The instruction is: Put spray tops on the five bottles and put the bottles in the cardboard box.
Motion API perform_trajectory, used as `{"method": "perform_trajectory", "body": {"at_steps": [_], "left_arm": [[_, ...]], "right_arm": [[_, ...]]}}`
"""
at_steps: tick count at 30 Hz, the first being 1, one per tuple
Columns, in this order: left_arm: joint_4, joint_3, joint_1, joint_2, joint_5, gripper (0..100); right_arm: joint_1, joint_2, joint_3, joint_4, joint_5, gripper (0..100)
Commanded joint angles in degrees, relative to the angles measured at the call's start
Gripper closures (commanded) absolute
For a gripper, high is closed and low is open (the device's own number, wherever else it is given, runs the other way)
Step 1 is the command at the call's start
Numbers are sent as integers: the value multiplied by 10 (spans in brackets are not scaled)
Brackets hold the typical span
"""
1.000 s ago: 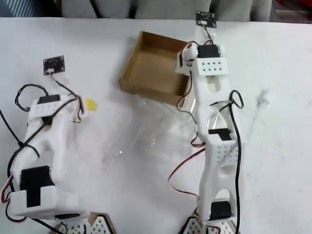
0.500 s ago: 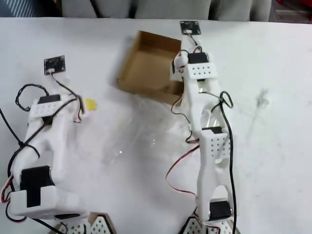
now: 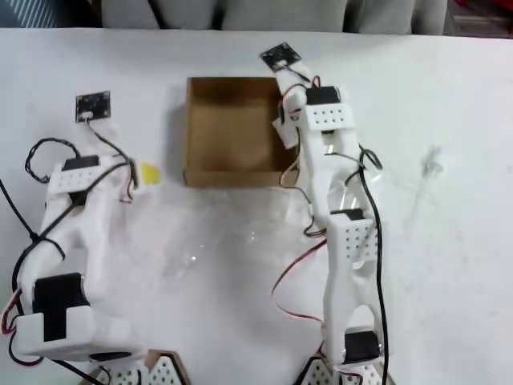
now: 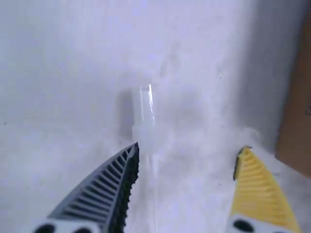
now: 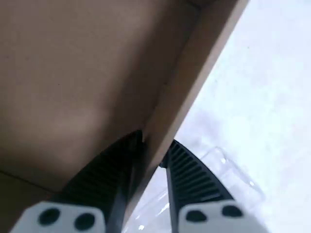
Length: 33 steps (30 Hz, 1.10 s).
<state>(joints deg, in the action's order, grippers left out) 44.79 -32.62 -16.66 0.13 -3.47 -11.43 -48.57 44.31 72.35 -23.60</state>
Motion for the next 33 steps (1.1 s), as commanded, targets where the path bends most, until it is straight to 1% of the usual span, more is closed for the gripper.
{"method": "perform_trajectory", "body": {"at_steps": [1, 5, 9, 12, 13, 17, 22, 24, 26, 31, 33], "left_arm": [[-13, 2, 5, -29, 8, 694], [-13, 2, 5, -29, 8, 694], [-13, 2, 5, -29, 9, 694], [-13, 2, 6, -29, 10, 694], [-13, 2, 6, -29, 10, 694], [-13, 2, 7, -29, 11, 694], [-14, 2, 7, -29, 11, 694], [-14, 2, 7, -29, 11, 694], [-14, 2, 7, -29, 11, 694], [-14, 2, 7, -29, 11, 694], [-14, 2, 7, -29, 11, 694]], "right_arm": [[-12, 18, 17, 51, 25, 982], [-20, 37, 13, 99, 32, 982], [-17, 42, 12, 127, 96, 982], [-26, 44, 11, 160, 78, 982], [-29, 44, 13, 165, 84, 982], [-29, 44, 16, 188, 140, 982], [-31, 58, 17, 202, 178, 978], [-28, 64, 17, 201, 175, 976], [-22, 65, 17, 201, 155, 957], [-26, 69, 17, 206, 104, 797], [-24, 86, 17, 218, 87, 790]]}}
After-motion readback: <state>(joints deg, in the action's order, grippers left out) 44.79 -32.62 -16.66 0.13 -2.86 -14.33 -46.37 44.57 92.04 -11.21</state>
